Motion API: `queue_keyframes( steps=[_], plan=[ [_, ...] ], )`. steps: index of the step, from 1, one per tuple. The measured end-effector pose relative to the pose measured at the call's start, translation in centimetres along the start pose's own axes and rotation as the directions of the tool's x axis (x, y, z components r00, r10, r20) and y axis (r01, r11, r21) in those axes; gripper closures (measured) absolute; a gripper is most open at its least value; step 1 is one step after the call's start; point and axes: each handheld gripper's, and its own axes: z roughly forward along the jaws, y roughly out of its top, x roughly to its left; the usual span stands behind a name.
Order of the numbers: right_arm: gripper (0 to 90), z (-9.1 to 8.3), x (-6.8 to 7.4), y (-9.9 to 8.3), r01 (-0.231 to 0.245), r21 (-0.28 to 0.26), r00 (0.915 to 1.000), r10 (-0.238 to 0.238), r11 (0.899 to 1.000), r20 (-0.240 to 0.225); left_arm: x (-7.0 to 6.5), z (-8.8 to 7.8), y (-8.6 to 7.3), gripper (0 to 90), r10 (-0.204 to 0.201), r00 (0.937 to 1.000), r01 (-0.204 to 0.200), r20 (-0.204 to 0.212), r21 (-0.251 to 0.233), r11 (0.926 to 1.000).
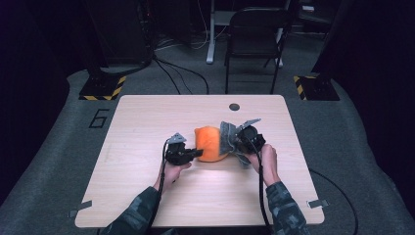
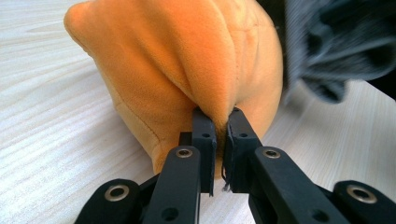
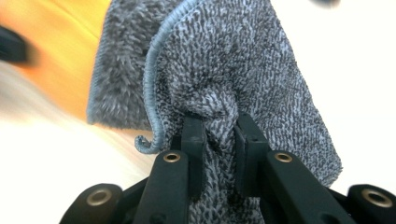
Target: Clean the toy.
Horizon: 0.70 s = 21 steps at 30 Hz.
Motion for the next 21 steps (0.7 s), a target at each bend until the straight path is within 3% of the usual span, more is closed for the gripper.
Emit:
queue_keyframes(
  steps=[3, 5, 9, 12, 15, 18, 21],
  plan=[
    [77.0, -1.0, 2.3, 1.0, 0.063, -0.053, 0.9966, -0.066, 0.997, -0.05, 0.0, 0.0, 0.0, 84.4, 0.002, 1.0, -0.002, 0.0, 0.0, 1.0],
    [76.8, -0.8, 4.1, 1.5, 0.103, -0.083, 0.9916, -0.109, 0.991, -0.07, -0.1, 0.0, 0.0, 84.4, 0.002, 1.0, -0.002, -0.002, -0.001, 1.0],
    [76.6, 0.7, 6.6, 1.9, 0.178, -0.078, 0.9803, -0.184, 0.981, -0.073, 0.1, 0.0, 0.0, 84.4, 0.009, 1.0, -0.009, 0.003, 0.003, 1.0],
    [76.8, 1.7, 6.4, 1.6, 0.175, -0.062, 0.9814, -0.179, 0.983, -0.07, 0.1, 0.1, 0.0, 84.4, 0.014, 0.9999, -0.014, 0.009, 0.004, 0.9999],
    [76.8, 1.6, 5.9, 1.3, 0.152, -0.058, 0.9855, -0.155, 0.987, -0.068, 0.0, 0.1, -0.1, 84.4, 0.006, 1.0, -0.006, 0.007, 0.003, 1.0],
    [76.8, 1.5, 5.2, 1.1, 0.159, -0.037, 0.986, -0.16, 0.987, -0.046, 0.0, 0.1, 0.0, 84.4, 0.008, 1.0, -0.008, 0.004, 0.002, 1.0],
    [76.7, 1.4, 4.1, 0.7, 0.113, -0.016, 0.9921, -0.114, 0.993, -0.052, 0.0, 0.1, 0.0, 84.4, 0.004, 1.0, -0.004, 0.004, 0.002, 1.0]
  ],
)
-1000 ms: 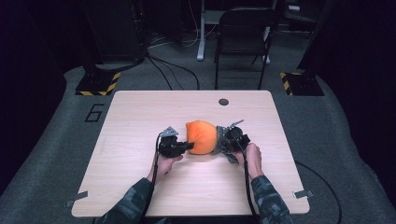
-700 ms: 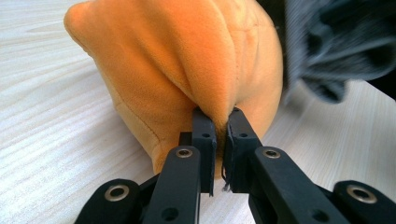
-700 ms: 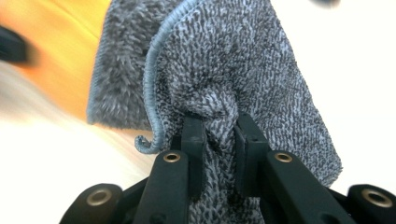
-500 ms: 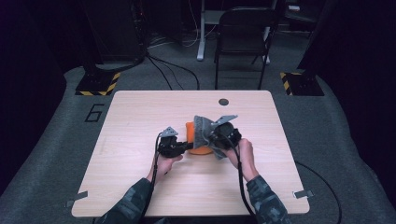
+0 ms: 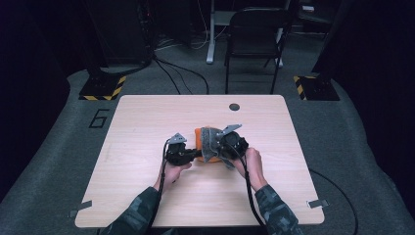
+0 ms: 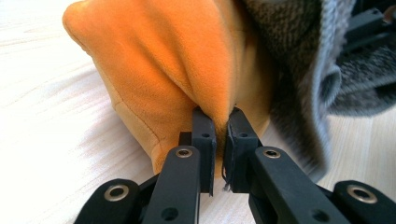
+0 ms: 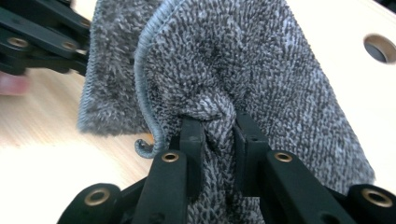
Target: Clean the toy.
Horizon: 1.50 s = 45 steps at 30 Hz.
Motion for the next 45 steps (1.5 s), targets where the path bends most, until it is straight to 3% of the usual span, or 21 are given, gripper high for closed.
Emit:
queue_keyframes(
  steps=[6, 18, 23, 31, 36, 39, 43, 45],
  plan=[
    [76.6, 0.3, -2.2, -0.8, -0.05, 0.018, 0.9987, 0.05, 0.999, 0.01, 0.2, 0.0, 0.0, 84.4, 0.002, 1.0, -0.002, 0.006, -0.001, 1.0],
    [76.4, 2.5, -4.7, -2.8, -0.138, 0.083, 0.9903, 0.135, 0.987, 0.031, 0.2, 0.0, -0.1, 84.4, 0.004, 1.0, -0.004, 0.003, 0.002, 1.0],
    [76.2, 4.1, -5.2, -3.9, -0.17, 0.137, 0.9852, 0.165, 0.976, 0.045, 0.2, 0.1, -0.1, 84.4, 0.004, 1.0, -0.004, 0.002, 0.0, 1.0],
    [76.1, 4.2, -5.5, -4.0, -0.166, 0.153, 0.9859, 0.161, 0.974, 0.045, 0.2, 0.0, -0.1, 84.3, 0.003, 1.0, -0.003, 0.001, -0.002, 1.0],
    [76.5, 1.9, -6.0, -3.2, -0.185, 0.105, 0.9823, 0.181, 0.977, 0.049, 0.4, 0.0, -0.1, 84.1, 0.002, 1.0, -0.002, -0.002, -0.003, 1.0],
    [76.7, -0.2, -5.9, -2.3, -0.167, 0.028, 0.9851, 0.166, 0.986, 0.045, 0.3, 0.0, -0.1, 84.0, 0.003, 1.0, -0.003, -0.004, -0.003, 1.0],
    [76.9, -2.2, -4.3, -0.8, -0.145, -0.064, 0.9893, 0.146, 0.987, 0.008, 0.3, 0.0, -0.1, 84.0, 0.003, 1.0, -0.003, -0.005, -0.004, 1.0],
    [76.9, -2.3, -3.2, -0.3, -0.109, -0.073, 0.9941, 0.108, 0.991, -0.006, 0.3, 0.0, -0.1, 84.0, 0.004, 1.0, -0.004, -0.005, -0.004, 1.0]
  ],
)
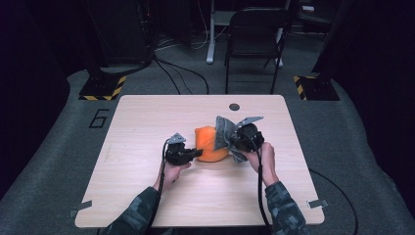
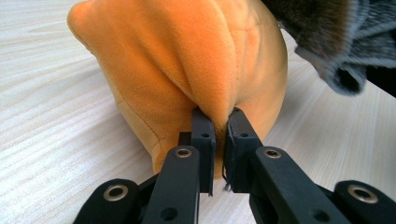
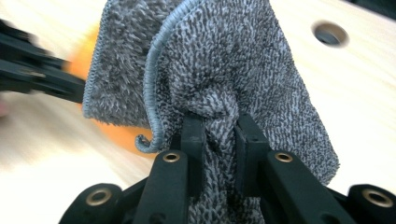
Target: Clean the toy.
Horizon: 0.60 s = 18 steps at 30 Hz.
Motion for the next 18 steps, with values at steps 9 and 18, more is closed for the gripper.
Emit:
queue_keyframes(
  steps=[9, 18],
  plan=[
    [77.3, 2.9, 2.2, -0.4, 0.065, 0.043, 0.9978, -0.065, 0.997, 0.008, 0.0, 0.0, -0.1, 80.8, 0.007, 1.0, -0.007, -0.001, -0.011, 0.9999],
    [77.4, 3.2, 1.9, -0.5, 0.058, 0.043, 0.9983, -0.059, 0.997, 0.006, -0.4, -0.3, 0.0, 55.5, 0.058, 0.9966, -0.059, -0.058, -0.016, 0.9981]
  ],
)
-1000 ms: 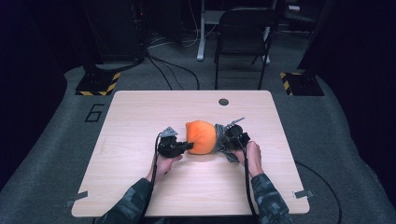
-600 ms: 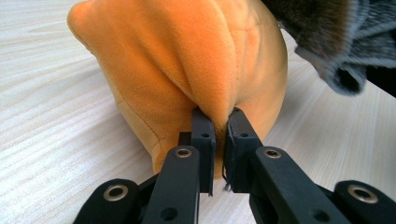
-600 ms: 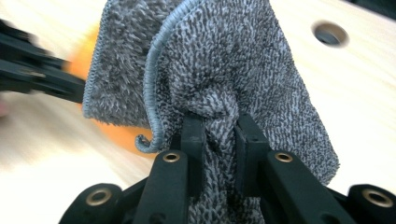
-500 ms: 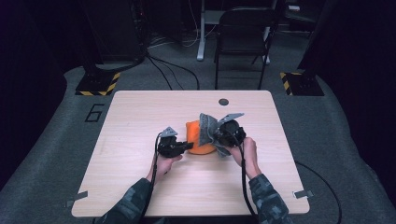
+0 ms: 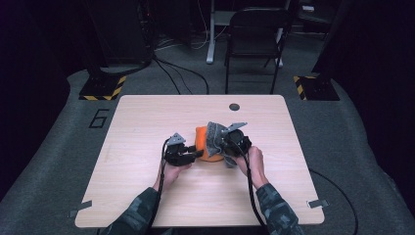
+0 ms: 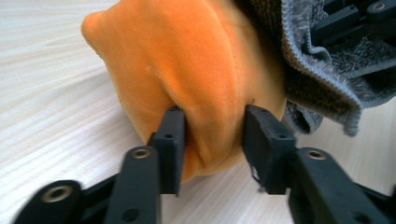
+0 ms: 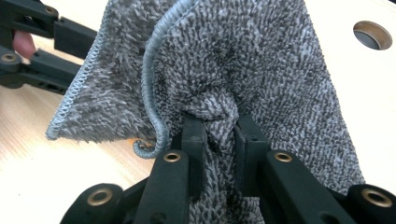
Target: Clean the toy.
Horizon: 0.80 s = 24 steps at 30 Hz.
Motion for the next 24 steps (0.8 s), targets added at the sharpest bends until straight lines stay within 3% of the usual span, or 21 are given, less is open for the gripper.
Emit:
queue_keyframes(
  steps=[8, 16, 24],
  plan=[
    [77.4, 0.1, 0.0, 0.1, 0.001, -0.01, 1.0, -0.001, 1.0, -0.004, -0.8, 0.0, -0.1, 44.0, 0.103, 0.9924, -0.101, -0.068, 0.033, 0.9944],
    [77.4, 0.1, -0.2, 0.1, -0.002, -0.007, 0.9999, 0.002, 1.0, -0.011, -0.8, 0.2, -0.3, 38.3, 0.133, 0.9856, -0.126, -0.105, 0.071, 0.9895],
    [77.4, 0.2, -0.3, 0.1, -0.01, -0.007, 0.9998, 0.01, 1.0, -0.017, -1.4, 0.8, -0.7, 38.0, 0.19, 0.9728, -0.178, -0.132, 0.098, 0.9792]
  ],
)
